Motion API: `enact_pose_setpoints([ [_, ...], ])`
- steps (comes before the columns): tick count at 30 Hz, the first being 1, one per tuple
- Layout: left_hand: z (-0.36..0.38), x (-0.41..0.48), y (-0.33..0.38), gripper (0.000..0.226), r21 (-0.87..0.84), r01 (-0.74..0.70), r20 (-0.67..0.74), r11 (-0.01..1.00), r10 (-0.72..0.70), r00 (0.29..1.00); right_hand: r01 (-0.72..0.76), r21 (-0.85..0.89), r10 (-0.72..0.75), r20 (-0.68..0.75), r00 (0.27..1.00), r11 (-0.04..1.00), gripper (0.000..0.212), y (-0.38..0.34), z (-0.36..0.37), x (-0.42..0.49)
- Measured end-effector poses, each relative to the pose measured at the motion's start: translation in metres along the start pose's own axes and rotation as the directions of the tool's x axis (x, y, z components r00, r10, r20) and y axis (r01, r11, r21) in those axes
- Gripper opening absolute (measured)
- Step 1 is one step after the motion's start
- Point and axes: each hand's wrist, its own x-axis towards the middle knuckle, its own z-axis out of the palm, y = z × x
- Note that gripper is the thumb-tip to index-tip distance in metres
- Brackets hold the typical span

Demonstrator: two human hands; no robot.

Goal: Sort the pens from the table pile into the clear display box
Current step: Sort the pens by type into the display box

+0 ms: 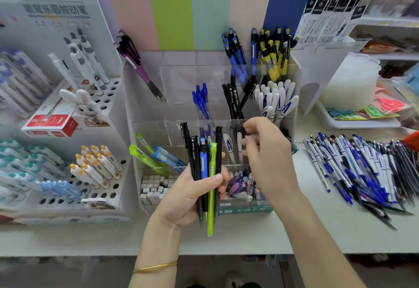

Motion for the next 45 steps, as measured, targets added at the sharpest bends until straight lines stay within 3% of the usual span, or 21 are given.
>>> enact_pose_setpoints([
  [2,0.002,0.0,0.002,0.038,0.048,-0.018,-0.03,0.999,0.02,0.999,-0.002,0.248,-0.015,0.064,0.998,0.969,0.015,-0.013,-0.006,-0.002],
  [3,0.004,-0.001,0.003,0.033,0.077,-0.028,-0.046,0.997,0.032,0.998,-0.009,0.288,-0.033,0.14,0.99,0.958,0.016,-0.019,-0.007,-0.003],
  [7,0.006,-0.006,0.01,0.04,0.127,-0.051,-0.128,0.991,0.068,0.989,0.037,0.112,-0.081,0.416,0.906,0.993,0.041,-0.031,0.005,-0.002],
  [11,-0.004,-0.018,0.015,0.031,0.075,-0.047,-0.15,0.996,0.058,0.987,-0.053,0.217,-0.052,0.449,0.892,0.975,0.035,-0.041,0.016,0.001],
  [14,-0.012,-0.027,0.018,0.028,-0.049,-0.066,-0.116,0.997,0.06,0.991,-0.229,0.364,-0.014,0.557,0.831,0.903,0.03,-0.051,0.02,0.003],
  [16,-0.019,-0.034,0.021,0.029,-0.129,-0.083,-0.07,0.988,0.074,0.995,-0.238,0.395,-0.044,0.585,0.81,0.887,0.028,-0.054,0.024,0.005],
  [19,-0.025,-0.042,0.027,0.029,-0.11,-0.08,-0.11,0.991,0.067,0.992,-0.162,0.397,-0.098,0.559,0.823,0.904,0.028,-0.055,0.034,0.007],
  [22,-0.034,-0.051,0.032,0.03,-0.033,-0.074,-0.273,0.997,0.062,0.96,-0.196,0.482,-0.093,0.512,0.854,0.854,0.028,-0.056,0.041,0.012],
  [26,-0.051,-0.069,0.044,0.041,0.068,-0.096,-0.443,0.993,0.116,0.889,-0.141,0.593,-0.033,0.273,0.962,0.793,0.028,-0.059,0.042,0.028],
  [31,-0.059,-0.08,0.049,0.039,0.104,-0.102,-0.523,0.989,0.142,0.841,0.014,0.558,-0.079,0.092,0.993,0.83,0.032,-0.06,0.057,0.032],
  [34,-0.059,-0.081,0.046,0.032,0.102,-0.108,-0.536,0.989,0.146,0.832,0.124,0.454,-0.131,-0.018,0.991,0.882,0.029,-0.057,0.061,0.031],
  [38,-0.054,-0.079,0.046,0.028,0.136,-0.124,-0.477,0.983,0.175,0.861,0.246,0.276,-0.259,0.01,0.966,0.929,0.03,-0.056,0.069,0.026],
  [42,-0.054,-0.078,0.045,0.045,0.061,-0.151,-0.447,0.987,0.162,0.88,0.299,0.253,-0.315,0.023,0.949,0.92,0.03,-0.063,0.072,0.019],
  [45,-0.057,-0.08,0.046,0.046,0.016,-0.168,-0.433,0.986,0.159,0.887,0.386,0.267,-0.393,-0.029,0.919,0.883,0.03,-0.072,0.069,0.02],
])
